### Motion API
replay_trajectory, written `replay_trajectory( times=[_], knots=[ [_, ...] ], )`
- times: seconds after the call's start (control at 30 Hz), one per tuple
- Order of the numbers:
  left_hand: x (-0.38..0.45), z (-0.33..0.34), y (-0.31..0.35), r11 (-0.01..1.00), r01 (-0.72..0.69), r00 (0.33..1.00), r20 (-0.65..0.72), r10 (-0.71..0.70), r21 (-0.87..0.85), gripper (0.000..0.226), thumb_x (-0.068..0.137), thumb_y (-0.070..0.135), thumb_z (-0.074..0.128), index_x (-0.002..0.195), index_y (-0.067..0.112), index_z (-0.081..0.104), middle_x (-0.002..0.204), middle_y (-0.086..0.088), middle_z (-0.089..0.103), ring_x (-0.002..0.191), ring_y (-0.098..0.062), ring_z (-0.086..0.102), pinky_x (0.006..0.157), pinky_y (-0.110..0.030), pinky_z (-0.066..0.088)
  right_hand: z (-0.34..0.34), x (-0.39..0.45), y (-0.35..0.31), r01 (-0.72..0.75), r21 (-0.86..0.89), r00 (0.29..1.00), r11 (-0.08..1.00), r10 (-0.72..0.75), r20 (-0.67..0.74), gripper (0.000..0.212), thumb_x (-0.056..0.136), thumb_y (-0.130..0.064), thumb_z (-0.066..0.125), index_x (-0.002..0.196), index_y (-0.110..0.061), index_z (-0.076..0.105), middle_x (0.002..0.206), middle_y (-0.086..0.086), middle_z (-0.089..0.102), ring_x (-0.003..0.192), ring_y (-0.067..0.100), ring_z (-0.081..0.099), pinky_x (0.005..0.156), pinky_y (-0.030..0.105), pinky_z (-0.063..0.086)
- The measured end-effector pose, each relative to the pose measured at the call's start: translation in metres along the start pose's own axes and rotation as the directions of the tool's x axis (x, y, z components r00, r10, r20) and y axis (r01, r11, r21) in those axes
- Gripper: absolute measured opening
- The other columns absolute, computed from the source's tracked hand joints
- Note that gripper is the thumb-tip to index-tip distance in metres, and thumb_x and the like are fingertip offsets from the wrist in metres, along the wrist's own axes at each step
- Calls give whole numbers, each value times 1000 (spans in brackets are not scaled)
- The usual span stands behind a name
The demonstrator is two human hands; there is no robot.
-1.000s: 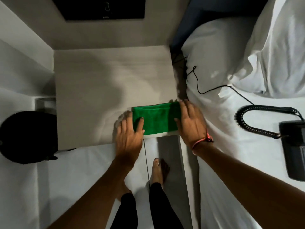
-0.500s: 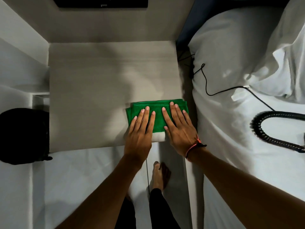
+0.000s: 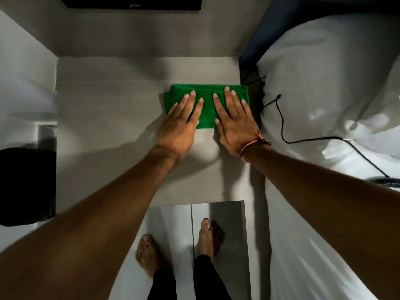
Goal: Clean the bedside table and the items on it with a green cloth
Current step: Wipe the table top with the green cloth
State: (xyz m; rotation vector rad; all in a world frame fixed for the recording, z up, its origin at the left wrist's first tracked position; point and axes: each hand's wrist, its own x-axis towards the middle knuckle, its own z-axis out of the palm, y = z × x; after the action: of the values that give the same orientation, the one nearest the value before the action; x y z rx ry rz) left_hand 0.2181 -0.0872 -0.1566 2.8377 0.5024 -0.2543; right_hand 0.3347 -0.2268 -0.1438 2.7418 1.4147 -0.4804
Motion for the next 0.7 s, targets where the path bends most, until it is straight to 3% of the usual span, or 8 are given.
replay_trajectory(
  times=[0.33, 0.7],
  knots=[
    [70, -29, -23, 1000, -20, 1000, -8, 20, -6, 57, 105, 15, 29, 158, 15, 7, 166, -11, -3, 153, -25, 0, 123, -40, 5, -22, 75, 12, -40, 2, 999, 999, 40, -2, 66, 100, -31, 32, 157, -19, 2, 165, 14, -6, 152, 28, -4, 123, 45, 3],
    [74, -30, -40, 1000, -15, 1000, 5, 15, -6, 61, 105, 15, 33, 158, 15, 3, 166, -10, -7, 153, -24, -1, 124, -38, 8, -25, 82, -10, -83, -7, 996, 996, 83, -13, 64, 102, -29, 31, 157, -16, 3, 164, 18, -4, 152, 31, -2, 123, 45, 4]
  ],
)
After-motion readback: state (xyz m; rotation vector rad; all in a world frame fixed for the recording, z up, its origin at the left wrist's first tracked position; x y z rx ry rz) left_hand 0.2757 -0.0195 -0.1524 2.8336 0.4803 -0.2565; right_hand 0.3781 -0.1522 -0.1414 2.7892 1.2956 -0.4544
